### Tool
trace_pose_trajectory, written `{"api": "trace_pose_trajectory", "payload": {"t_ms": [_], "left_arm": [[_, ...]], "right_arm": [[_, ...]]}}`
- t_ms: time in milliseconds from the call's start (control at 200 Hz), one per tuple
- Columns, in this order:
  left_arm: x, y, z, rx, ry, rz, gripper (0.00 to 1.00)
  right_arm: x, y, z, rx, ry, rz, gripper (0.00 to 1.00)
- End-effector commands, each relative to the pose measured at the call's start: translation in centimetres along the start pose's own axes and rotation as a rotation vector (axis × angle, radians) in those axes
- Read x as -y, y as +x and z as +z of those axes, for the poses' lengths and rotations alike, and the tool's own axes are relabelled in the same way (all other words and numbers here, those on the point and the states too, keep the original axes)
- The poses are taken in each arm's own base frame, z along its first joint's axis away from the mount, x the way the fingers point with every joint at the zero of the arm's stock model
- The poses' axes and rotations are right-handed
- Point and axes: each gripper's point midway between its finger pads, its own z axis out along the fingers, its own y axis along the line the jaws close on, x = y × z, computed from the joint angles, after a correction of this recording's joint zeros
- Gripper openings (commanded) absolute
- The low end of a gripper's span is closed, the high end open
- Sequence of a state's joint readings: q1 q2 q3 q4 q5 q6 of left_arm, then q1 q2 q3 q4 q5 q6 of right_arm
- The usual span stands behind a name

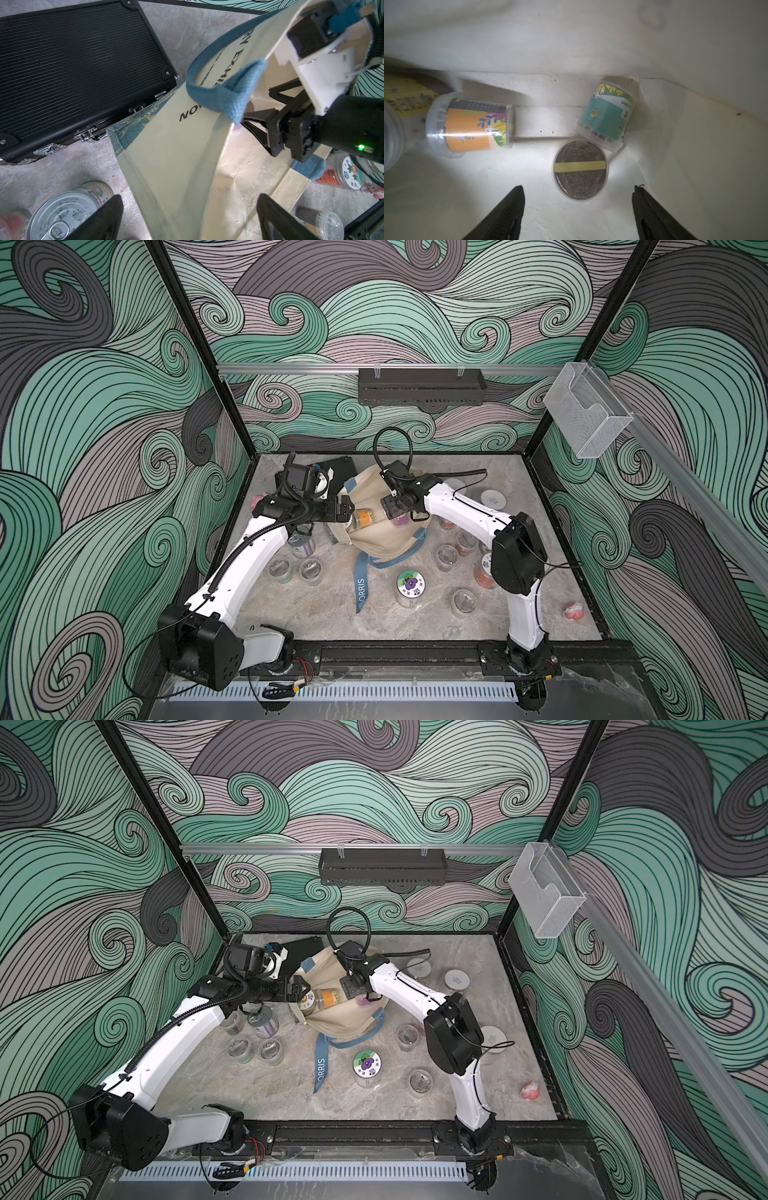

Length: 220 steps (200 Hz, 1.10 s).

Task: Take out the seed jars from the canvas bag
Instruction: Pick up the seed jar from the canvas bag.

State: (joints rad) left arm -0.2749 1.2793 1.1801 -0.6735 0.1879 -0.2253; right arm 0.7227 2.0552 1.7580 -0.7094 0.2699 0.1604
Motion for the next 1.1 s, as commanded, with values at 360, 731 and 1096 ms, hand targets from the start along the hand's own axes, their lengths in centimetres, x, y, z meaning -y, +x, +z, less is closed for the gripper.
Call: {"api": "trace_pose_trajectory", "payload": {"t_ms": [360, 731, 1096], "left_arm": [[-0.5, 1.0, 1.0, -0.012, 0.0, 0.009, 0.99], [0.0, 0.7, 0.1, 0.05, 0.034, 0.026, 0.99], [2.7, -1.5, -4.2, 0.239, 0.11, 0.084, 0.98]], "right_arm": [[0.0, 2.1, 5.7, -0.1, 0.0, 0.027, 0.63], [0.2, -0.2, 0.1, 0.007, -0.077, 0.086, 0.52], [-0.7, -2.8, -9.3, 0.168, -0.477, 0.363, 0.52]]}}
